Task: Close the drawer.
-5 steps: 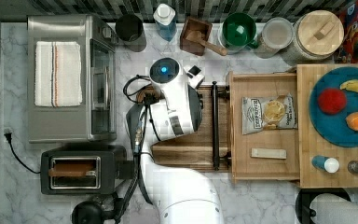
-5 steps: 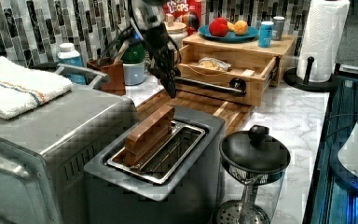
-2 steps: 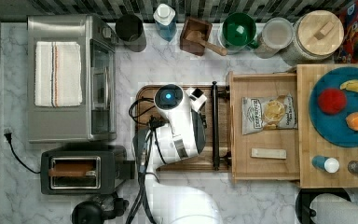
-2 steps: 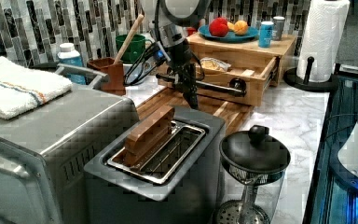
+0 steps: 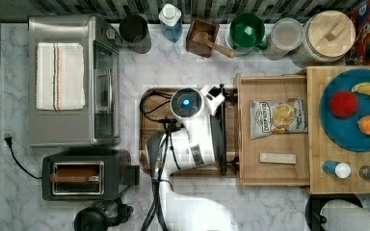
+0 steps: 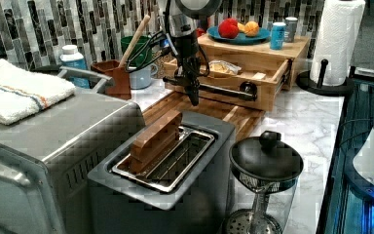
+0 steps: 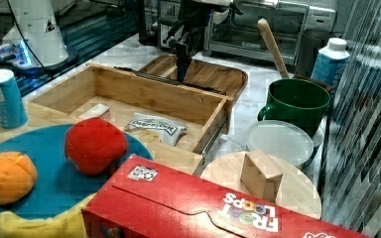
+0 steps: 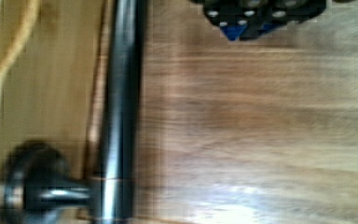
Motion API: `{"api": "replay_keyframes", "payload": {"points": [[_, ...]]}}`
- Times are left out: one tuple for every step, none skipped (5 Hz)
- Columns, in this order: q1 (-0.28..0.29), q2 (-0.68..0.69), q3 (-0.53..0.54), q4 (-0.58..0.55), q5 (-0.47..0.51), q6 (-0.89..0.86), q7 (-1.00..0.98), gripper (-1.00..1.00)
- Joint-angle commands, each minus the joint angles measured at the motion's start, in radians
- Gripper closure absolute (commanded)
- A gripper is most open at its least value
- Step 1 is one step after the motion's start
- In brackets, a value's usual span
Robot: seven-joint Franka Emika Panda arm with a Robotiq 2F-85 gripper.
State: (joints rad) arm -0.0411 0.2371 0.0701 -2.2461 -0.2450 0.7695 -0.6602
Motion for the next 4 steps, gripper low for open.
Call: {"api": "replay_keyframes", "payload": {"points": [[-0.09,0.024,-0.045,0.125,0.012,-0.016,-0.161,1.0],[-0.131,0.012,-0.06,0.125,0.021,-0.021,-0.207,1.0],[-0.194,0.019,-0.089,0.153,0.023,-0.033,-0.285,1.0],[-0.271,0.058,-0.108,0.208,0.041,-0.026,-0.39,1.0]]}}
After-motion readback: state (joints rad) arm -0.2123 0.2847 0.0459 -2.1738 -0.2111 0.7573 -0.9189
